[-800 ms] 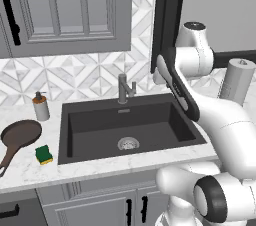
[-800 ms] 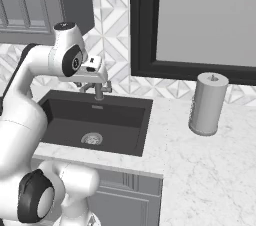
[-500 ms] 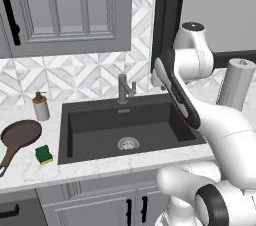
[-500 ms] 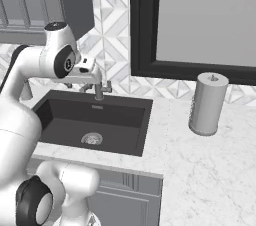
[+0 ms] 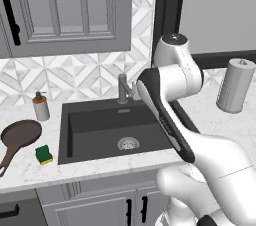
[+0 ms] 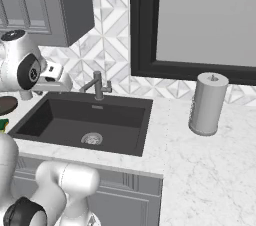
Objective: Pick the pan and sponge and place them into the sink. Then turn on the water.
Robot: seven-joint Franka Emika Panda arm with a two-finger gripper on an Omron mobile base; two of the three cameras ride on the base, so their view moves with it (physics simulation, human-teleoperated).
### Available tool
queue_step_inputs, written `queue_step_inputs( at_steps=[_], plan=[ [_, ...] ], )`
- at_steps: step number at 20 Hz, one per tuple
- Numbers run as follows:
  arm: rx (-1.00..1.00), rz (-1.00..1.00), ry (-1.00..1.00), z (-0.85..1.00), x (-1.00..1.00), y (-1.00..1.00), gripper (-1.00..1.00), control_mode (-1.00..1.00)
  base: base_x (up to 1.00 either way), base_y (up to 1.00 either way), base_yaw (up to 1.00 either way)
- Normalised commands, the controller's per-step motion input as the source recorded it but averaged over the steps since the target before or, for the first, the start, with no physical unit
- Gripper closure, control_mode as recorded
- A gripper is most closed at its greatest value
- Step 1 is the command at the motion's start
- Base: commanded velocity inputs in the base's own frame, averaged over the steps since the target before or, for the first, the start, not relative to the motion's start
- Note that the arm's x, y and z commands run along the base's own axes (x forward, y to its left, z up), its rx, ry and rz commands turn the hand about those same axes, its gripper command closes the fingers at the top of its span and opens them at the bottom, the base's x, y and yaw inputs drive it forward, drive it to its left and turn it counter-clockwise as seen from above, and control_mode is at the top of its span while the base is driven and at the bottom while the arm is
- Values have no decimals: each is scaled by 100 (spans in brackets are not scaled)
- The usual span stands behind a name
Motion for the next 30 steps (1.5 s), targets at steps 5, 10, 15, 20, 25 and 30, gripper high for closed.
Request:
queue_step_inputs(
  at_steps=[5, 10, 15, 20, 25, 30],
  plan=[
    [0, 0, -1, 0, -40, 83, -100, -100, 0, 0, 0],
    [-1, 0, 0, -2, -14, 99, -100, -100, 0, 0, 0],
    [0, 0, 0, -16, 0, 98, -100, -100, 0, 0, 0],
    [0, 0, 2, -24, 0, 84, -100, -100, 0, 0, 0],
    [1, 0, 6, -34, 0, 71, -100, -100, 0, 0, 0],
    [8, 0, 16, -45, 0, 54, -100, -100, 0, 0, 0]
  ],
)
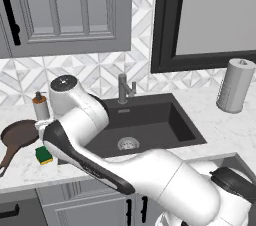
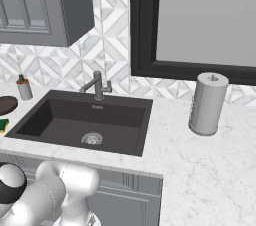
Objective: Pick the pan and sponge and place them into the sink. Then turn on the water.
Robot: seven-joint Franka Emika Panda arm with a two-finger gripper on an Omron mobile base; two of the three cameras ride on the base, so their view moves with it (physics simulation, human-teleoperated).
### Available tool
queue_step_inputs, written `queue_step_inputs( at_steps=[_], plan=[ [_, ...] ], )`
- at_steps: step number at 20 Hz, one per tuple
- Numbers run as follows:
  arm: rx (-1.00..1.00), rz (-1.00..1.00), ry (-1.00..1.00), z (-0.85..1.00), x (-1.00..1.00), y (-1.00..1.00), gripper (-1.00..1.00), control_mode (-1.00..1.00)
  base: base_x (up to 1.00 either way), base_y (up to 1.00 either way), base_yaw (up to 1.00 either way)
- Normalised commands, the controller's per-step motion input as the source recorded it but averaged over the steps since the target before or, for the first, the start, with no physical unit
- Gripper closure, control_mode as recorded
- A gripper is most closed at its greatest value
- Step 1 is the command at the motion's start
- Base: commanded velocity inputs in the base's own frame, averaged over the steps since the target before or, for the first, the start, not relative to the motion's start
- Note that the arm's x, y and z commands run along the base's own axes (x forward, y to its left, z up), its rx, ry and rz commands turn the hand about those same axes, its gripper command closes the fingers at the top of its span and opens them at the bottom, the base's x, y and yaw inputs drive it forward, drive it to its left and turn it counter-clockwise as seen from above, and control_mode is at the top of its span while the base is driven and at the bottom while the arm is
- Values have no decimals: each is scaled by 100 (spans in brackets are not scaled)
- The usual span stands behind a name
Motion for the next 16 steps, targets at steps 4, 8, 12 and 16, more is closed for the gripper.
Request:
queue_step_inputs(
  at_steps=[4, 8, 12, 16],
  plan=[
    [4, 0, 17, -45, 0, 65, -100, -100, 0, 0, 0],
    [0, 0, 8, -39, 11, 80, -100, -100, 0, 0, 0],
    [0, 0, 2, -29, 23, 67, -100, -100, 0, 0, 0],
    [0, 0, 6, -31, 43, 52, -100, -100, 0, 0, 0]
  ],
)
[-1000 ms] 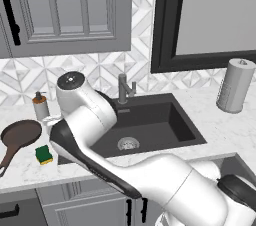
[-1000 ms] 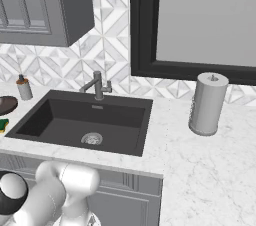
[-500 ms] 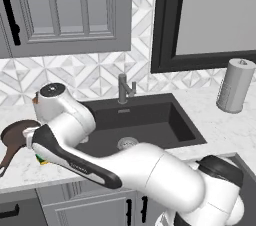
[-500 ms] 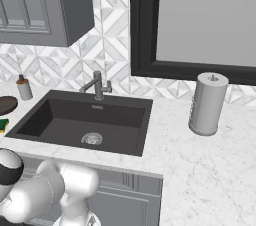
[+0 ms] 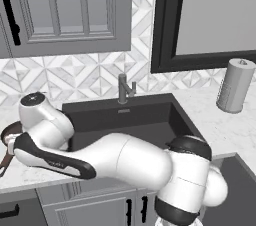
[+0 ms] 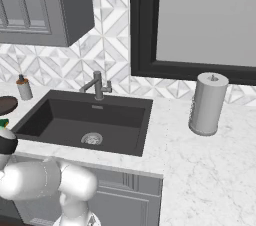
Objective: Pick the pan and sponge and place them into the sink. Then turn on the water.
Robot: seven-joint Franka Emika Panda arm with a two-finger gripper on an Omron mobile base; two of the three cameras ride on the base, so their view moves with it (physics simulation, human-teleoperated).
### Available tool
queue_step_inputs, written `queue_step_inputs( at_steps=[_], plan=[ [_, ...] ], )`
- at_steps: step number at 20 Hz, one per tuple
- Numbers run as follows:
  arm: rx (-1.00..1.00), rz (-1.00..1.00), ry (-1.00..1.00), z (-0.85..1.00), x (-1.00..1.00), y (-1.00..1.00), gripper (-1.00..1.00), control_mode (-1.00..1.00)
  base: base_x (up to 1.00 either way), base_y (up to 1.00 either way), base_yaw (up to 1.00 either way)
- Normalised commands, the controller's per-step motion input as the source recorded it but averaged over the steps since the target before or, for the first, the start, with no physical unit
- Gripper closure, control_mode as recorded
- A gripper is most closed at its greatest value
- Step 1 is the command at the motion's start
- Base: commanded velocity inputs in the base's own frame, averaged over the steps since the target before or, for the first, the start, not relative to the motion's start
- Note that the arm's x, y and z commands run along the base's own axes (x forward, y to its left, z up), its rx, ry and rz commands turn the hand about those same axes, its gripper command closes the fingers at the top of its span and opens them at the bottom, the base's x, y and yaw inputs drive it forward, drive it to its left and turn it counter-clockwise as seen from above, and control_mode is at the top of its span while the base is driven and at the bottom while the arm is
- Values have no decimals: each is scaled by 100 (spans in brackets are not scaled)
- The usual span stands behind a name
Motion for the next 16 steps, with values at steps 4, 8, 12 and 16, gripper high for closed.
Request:
queue_step_inputs(
  at_steps=[4, 8, 12, 16],
  plan=[
    [0, -3, 8, -30, 50, 56, -100, -100, 0, 0, 0],
    [0, -7, 7, -16, 41, 62, -100, -100, 0, 0, 0],
    [-2, -7, 3, -9, 29, 53, -100, -100, 0, 0, 0],
    [-3, -5, 3, -19, 25, 42, -100, -100, 0, 0, 0]
  ],
)
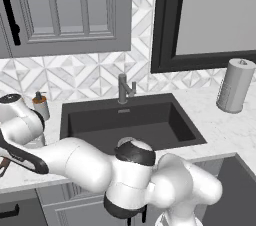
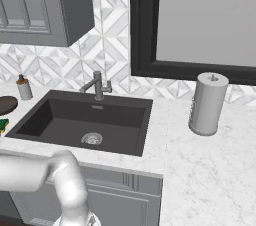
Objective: Pick the pan and sponge and place them into the sink. Then turn on the water.
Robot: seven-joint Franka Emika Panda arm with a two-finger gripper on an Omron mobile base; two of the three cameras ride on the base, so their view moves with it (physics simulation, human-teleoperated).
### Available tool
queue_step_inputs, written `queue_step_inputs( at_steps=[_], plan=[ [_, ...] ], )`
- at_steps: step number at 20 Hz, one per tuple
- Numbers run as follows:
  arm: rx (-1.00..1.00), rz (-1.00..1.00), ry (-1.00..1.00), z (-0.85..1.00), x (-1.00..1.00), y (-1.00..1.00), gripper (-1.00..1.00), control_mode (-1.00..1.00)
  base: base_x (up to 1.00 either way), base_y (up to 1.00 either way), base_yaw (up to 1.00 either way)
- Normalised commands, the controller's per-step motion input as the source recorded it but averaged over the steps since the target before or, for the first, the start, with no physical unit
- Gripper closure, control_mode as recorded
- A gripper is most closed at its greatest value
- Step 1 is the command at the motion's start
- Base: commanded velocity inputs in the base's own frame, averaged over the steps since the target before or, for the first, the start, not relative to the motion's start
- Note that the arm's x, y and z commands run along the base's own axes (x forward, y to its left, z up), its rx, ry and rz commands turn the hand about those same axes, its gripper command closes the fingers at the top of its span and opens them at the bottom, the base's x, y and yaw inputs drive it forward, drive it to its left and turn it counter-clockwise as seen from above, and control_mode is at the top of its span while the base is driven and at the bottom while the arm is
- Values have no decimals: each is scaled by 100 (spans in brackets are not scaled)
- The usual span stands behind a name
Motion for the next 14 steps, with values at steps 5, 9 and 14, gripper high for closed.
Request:
queue_step_inputs(
  at_steps=[5, 9, 14],
  plan=[
    [-3, 0, 0, -43, 5, 22, -100, -100, 0, 0, 0],
    [0, 0, 0, -44, 4, 17, -100, -100, 0, 0, 0],
    [0, 0, -1, -44, 11, 14, -100, -100, 0, 0, 0]
  ],
)
